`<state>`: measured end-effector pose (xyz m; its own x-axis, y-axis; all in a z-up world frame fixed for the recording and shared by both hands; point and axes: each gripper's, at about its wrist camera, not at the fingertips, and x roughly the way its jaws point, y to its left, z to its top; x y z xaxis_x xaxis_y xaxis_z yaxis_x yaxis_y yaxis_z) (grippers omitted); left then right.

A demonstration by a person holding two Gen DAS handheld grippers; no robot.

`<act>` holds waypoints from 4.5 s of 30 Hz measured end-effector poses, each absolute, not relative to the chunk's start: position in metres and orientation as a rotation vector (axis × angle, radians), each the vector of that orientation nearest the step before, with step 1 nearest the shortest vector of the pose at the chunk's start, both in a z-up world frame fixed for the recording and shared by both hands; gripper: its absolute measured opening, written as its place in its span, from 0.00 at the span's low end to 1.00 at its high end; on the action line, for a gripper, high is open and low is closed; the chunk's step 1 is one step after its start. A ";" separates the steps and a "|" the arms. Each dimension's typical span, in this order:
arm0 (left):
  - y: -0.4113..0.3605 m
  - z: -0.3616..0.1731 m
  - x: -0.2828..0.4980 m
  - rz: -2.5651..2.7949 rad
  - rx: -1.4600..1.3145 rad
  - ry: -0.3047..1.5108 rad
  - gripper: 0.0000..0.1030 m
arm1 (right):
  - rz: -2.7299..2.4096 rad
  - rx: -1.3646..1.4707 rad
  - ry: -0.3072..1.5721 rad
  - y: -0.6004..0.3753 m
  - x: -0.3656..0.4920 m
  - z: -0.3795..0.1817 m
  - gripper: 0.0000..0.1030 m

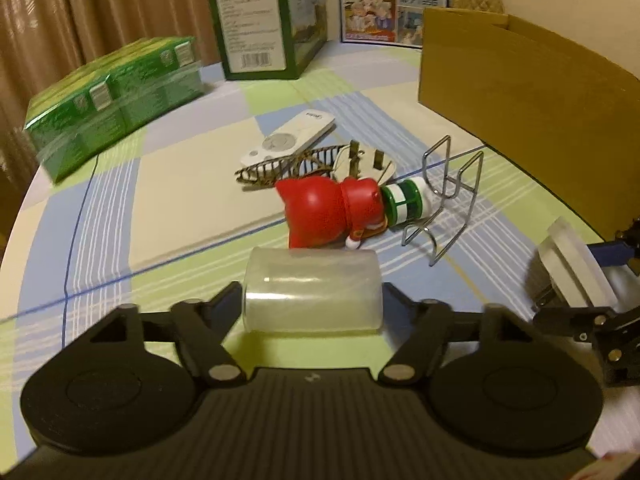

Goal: Organize rigid objects
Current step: 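Grasp the clear plastic container with the left gripper while the right gripper grasps the white square night light, then carry the container and night light into the cardboard box and release both, then move both grippers back toward the red figure and wire rack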

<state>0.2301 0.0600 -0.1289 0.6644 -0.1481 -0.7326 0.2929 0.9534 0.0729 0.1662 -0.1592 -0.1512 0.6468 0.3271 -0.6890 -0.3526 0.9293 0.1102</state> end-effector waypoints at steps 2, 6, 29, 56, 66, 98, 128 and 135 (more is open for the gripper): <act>0.063 -0.128 0.226 -0.224 0.150 0.817 0.66 | 0.392 -0.001 0.785 -0.162 0.167 -0.149 0.62; 0.067 -0.120 0.209 -0.209 0.079 0.831 0.66 | 0.430 0.139 0.835 -0.175 0.170 -0.146 0.62; 0.026 -0.092 0.121 -0.135 0.023 0.749 0.66 | 0.383 0.036 0.698 -0.186 0.115 -0.100 0.60; -0.136 0.028 0.107 -0.346 0.092 0.563 0.66 | 0.194 0.052 0.543 -0.347 0.099 0.003 0.60; -0.183 0.024 0.164 -0.420 0.141 0.579 0.66 | 0.215 0.009 0.632 -0.391 0.166 -0.009 0.60; -0.194 0.019 0.231 -0.418 0.251 0.601 0.78 | 0.290 -0.045 0.805 -0.400 0.246 -0.052 0.60; -0.107 0.024 0.158 -0.252 0.081 0.625 0.78 | 0.253 0.131 0.680 -0.398 0.198 -0.009 0.62; -0.065 0.024 0.123 -0.178 0.044 0.619 0.78 | 0.349 0.163 0.612 -0.368 0.154 0.020 0.62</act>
<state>0.1227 -0.0648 0.0238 0.7998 -0.1522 -0.5806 0.1788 0.9838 -0.0116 0.1540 -0.3681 0.0203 0.7626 0.3673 -0.5325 -0.2717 0.9289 0.2517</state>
